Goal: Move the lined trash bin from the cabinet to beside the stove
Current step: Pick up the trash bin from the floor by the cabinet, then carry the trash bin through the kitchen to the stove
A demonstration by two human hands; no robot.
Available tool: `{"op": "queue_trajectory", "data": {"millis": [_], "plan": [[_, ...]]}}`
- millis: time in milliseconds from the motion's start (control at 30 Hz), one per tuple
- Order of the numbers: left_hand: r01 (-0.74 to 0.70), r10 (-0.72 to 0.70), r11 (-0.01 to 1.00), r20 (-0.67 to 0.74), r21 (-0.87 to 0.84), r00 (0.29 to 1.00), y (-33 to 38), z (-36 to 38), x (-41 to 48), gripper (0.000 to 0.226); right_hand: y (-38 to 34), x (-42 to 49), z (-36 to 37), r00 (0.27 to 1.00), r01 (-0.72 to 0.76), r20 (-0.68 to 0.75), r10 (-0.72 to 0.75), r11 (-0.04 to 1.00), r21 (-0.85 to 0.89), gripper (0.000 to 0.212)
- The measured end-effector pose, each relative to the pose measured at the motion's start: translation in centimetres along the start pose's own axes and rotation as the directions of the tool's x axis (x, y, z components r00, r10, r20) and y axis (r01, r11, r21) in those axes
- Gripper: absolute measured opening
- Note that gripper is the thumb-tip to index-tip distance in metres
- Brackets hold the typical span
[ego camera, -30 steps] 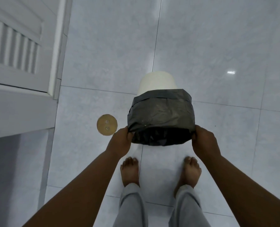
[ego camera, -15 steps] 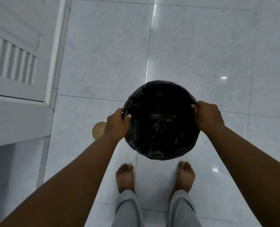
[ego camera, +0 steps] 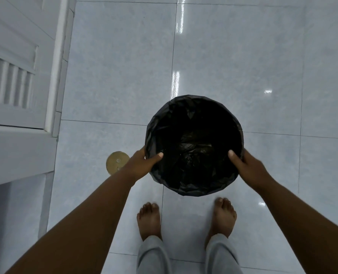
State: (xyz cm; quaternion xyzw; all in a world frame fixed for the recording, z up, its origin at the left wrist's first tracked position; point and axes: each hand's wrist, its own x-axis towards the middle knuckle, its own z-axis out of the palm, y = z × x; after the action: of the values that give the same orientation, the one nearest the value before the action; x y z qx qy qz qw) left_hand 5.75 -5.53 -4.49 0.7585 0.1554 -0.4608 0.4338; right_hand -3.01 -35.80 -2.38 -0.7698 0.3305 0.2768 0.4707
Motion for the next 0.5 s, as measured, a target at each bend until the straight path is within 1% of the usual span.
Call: {"op": "queue_trajectory", "data": {"millis": [67,167,233,300,333,400,433,467,500], "plan": [[-0.019,0.024,0.996,0.062,-0.085,0.998,0.1,0.3,-0.1,0.063,0.7,-0.8,0.9,0.999,-0.017,0.032,0.014,0.997,0.078,0.064],[-0.109,0.112,0.992,0.037,-0.069,0.993,0.1,1.2,-1.2,0.063,0.8,-1.3,1.6,1.0,0.011,-0.002,-0.011,0.991,0.134,0.068],[-0.174,0.175,0.974,-0.006,-0.147,0.985,1.4,0.5,-1.6,0.064,0.0,-1.9,1.2,0.999,0.026,-0.036,-0.021,0.99,0.138,0.071],[-0.236,0.235,0.958,-0.031,-0.162,0.972,3.6,-0.2,-2.5,0.065,-1.3,-2.8,0.2,0.998,0.038,-0.063,-0.029,0.987,0.157,0.073],[-0.23,0.223,0.957,-0.055,-0.177,0.973,3.2,0.8,-4.3,0.064,-2.1,-3.5,-0.4,0.997,0.048,-0.069,-0.037,0.984,0.17,0.073],[-0.221,0.204,0.966,-0.13,-0.137,0.97,2.3,1.9,-6.9,0.052,-4.3,-5.2,-2.1,0.996,0.06,-0.073,-0.047,0.978,0.198,0.074],[-0.199,0.186,0.976,-0.133,-0.092,0.974,1.9,2.2,-8.6,0.047,-5.6,-6.3,-3.1,0.996,0.068,-0.076,-0.053,0.976,0.209,0.074],[-0.2,0.192,0.978,-0.122,-0.058,0.974,2.6,1.9,-10.3,0.051,-6.9,-7.5,-4.2,0.995,0.076,-0.08,-0.06,0.973,0.219,0.075],[-0.226,0.212,0.97,-0.135,-0.093,0.968,4.2,0.8,-10.9,0.06,-8.4,-8.9,-5.5,0.994,0.083,-0.086,-0.065,0.969,0.231,0.076]]}}
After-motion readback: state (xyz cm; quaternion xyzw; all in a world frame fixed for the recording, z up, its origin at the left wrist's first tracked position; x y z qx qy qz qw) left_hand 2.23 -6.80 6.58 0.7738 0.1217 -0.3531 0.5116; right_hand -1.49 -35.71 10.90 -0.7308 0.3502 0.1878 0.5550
